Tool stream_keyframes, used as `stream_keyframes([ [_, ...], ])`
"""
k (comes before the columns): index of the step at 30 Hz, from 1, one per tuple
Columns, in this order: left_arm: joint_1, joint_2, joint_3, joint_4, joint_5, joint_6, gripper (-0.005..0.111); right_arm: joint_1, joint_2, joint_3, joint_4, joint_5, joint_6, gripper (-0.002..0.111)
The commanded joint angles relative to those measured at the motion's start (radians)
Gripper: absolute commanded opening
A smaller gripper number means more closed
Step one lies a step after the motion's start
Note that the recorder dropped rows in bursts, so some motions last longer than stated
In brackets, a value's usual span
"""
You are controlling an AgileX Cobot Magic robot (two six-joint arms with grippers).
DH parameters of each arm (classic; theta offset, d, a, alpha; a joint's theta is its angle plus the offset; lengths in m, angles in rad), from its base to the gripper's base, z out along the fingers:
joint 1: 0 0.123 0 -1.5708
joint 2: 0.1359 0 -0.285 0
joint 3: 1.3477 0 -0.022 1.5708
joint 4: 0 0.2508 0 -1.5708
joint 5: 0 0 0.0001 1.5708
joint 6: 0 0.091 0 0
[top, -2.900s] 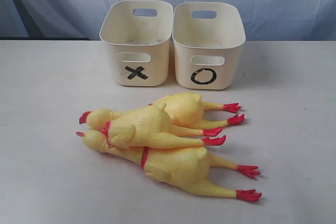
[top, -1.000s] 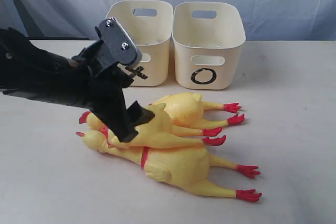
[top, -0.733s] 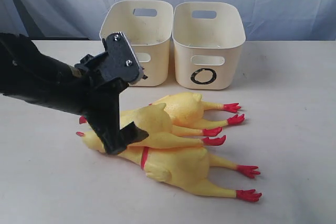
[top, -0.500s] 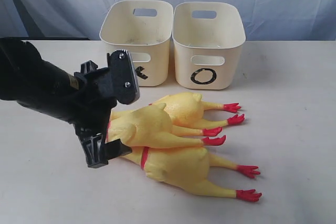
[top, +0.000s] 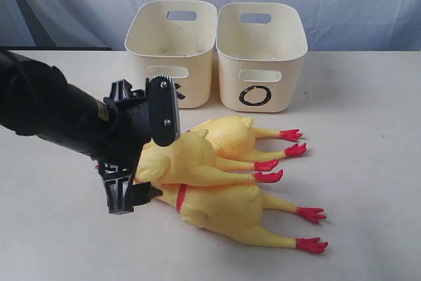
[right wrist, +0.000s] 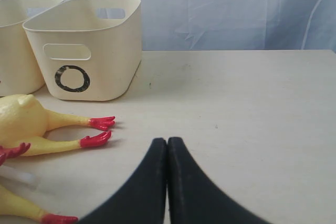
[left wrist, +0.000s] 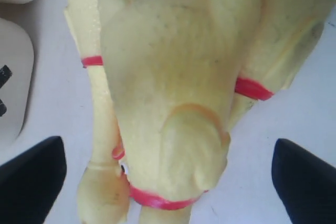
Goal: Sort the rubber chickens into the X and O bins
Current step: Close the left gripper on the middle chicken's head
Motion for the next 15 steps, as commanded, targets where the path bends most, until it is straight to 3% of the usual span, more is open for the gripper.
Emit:
stream_keyframes([
  [1, -0.017, 0.046, -0.003, 0.0, -0.063, 0.002, 0.099, -0.003, -0.005, 0.003, 0.002, -0.012, -0.001, 0.0],
  [15, -0.017, 0.117, -0.003, 0.002, -0.152, 0.004, 0.099, -0.003, -0.005, 0.003, -0.002, -0.012, -0.001, 0.0],
])
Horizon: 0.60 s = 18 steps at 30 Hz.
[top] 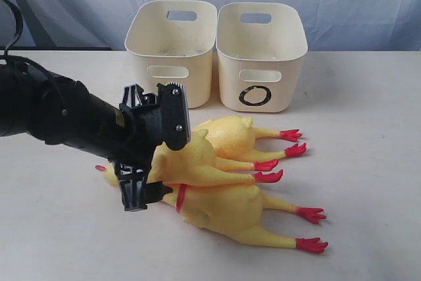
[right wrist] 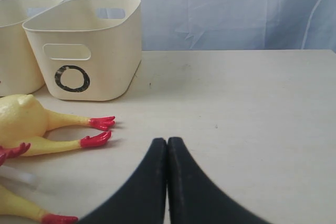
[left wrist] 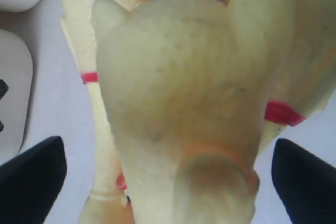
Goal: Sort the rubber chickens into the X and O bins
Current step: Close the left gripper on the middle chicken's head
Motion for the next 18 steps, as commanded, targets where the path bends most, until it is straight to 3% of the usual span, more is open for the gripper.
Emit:
stream_keyframes([
  [1, -0.007, 0.03, -0.003, 0.0, -0.028, -0.001, 0.099, -0.003, -0.005, 0.003, -0.002, -0.012, -0.003, 0.0],
  [18, -0.007, 0.048, -0.003, 0.0, -0.028, -0.001, 0.099, -0.003, -0.005, 0.003, -0.002, -0.012, -0.003, 0.0],
])
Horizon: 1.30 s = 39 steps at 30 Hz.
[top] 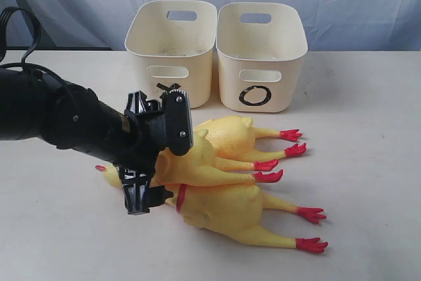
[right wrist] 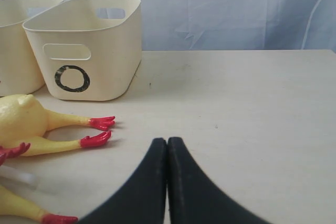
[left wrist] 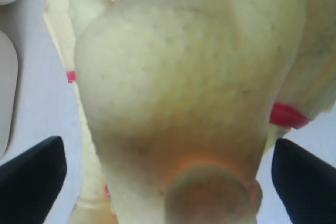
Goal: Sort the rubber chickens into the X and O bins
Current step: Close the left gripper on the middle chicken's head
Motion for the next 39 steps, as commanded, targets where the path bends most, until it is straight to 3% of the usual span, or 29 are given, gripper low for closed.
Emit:
stream_keyframes([
  [1, -0.007, 0.003, -0.003, 0.0, -0.006, -0.003, 0.099, -0.003, -0.005, 0.003, -0.002, -0.012, -0.003, 0.0],
  [5, -0.007, 0.003, -0.003, 0.0, -0.004, -0.003, 0.095, -0.003, -0.005, 0.003, -0.002, -0.012, -0.003, 0.0],
  [12, -0.007, 0.003, -0.003, 0.0, 0.003, -0.003, 0.064, -0.003, -0.005, 0.003, -0.002, -0.012, -0.003, 0.0],
  [31, -0.007, -0.021, -0.003, 0.019, 0.027, -0.003, 0.004, -0.003, -0.005, 0.003, -0.002, -0.012, -0.003, 0.0],
  [39, -0.007, -0.118, -0.003, 0.04, 0.021, -0.003, 0.0, -0.003, -0.005, 0.003, -0.002, -0.012, -0.003, 0.0],
])
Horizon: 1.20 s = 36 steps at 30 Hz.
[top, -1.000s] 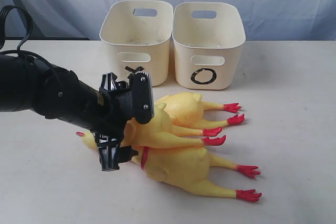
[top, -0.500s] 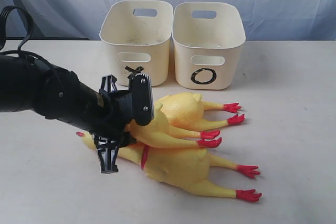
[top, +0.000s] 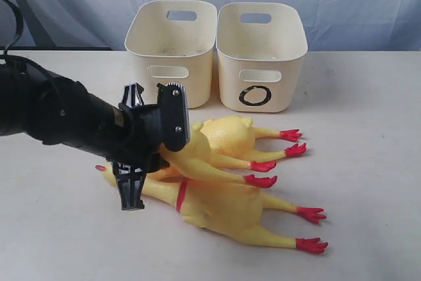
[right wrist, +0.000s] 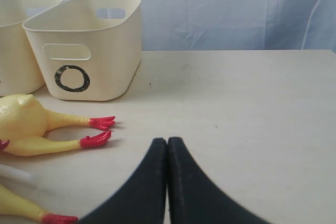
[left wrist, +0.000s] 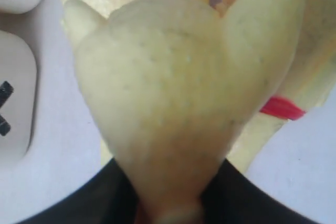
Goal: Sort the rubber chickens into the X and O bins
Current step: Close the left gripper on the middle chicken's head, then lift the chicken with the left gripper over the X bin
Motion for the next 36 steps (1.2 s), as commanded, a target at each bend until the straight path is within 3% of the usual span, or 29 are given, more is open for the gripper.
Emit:
stream_keyframes([
  [1, -0.005, -0.071, -0.003, 0.016, -0.007, -0.003, 0.0, -0.003, -0.005, 0.003, -0.002, -0.012, -0.003, 0.0],
  [8, -0.005, -0.169, -0.003, 0.012, -0.089, -0.008, 0.0, -0.003, -0.005, 0.003, -0.002, -0.012, -0.003, 0.0],
  [14, -0.003, -0.186, -0.003, -0.02, -0.441, -0.205, 0.0, -0.003, -0.005, 0.003, -0.002, -0.012, -0.003, 0.0],
  [22, 0.049, -0.164, -0.003, -0.249, -0.873, -0.225, 0.0, -0.003, -0.005, 0.003, 0.003, -0.012, -0.003, 0.0],
  [29, 0.11, -0.079, -0.005, -0.239, -1.046, -0.464, 0.0, -0.003, -0.005, 0.003, 0.003, -0.012, -0.003, 0.0],
  [36, 0.158, 0.074, -0.112, -0.163, -1.062, -0.633, 0.0, -0.003, -0.005, 0.003, 0.003, -0.012, -0.003, 0.0],
])
